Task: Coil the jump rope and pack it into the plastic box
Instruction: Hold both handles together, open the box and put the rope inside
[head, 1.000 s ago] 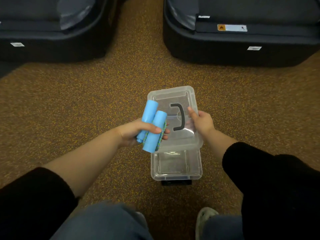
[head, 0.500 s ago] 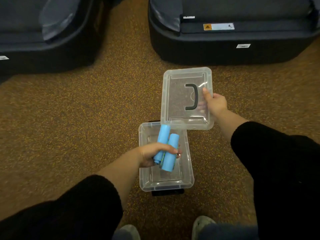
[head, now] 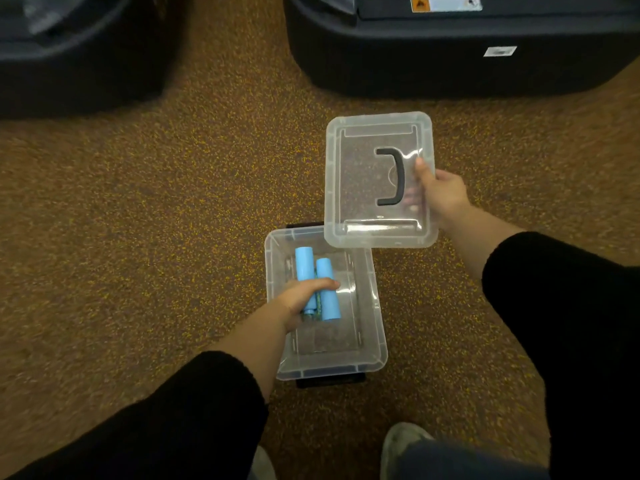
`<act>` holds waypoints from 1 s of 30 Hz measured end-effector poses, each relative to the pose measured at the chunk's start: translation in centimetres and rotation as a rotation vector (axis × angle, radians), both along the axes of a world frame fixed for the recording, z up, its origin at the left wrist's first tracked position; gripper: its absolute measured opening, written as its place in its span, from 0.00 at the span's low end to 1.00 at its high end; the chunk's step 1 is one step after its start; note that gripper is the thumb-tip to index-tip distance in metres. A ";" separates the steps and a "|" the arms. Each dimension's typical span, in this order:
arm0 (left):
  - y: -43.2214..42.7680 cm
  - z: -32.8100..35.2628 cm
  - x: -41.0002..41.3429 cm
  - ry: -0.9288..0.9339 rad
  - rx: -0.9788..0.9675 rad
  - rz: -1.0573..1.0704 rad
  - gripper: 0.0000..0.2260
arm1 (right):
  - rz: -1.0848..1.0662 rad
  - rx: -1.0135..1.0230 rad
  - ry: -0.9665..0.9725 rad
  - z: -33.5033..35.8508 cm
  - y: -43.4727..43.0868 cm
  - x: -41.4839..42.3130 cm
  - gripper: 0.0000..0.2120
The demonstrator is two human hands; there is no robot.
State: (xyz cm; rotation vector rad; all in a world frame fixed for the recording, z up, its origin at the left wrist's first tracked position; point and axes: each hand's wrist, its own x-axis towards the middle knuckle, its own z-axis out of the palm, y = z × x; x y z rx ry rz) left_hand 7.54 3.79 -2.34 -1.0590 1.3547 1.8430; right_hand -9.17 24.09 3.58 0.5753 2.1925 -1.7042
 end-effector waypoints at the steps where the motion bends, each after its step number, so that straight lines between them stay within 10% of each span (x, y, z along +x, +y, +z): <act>1: 0.1 -0.3 0.0 -0.003 -0.008 0.005 0.31 | -0.007 -0.008 0.003 -0.1 0.1 -0.2 0.17; 30: 5.5 -4.9 0.8 0.058 -0.789 -0.089 0.31 | 0.051 -0.111 0.030 -0.4 0.1 -0.7 0.14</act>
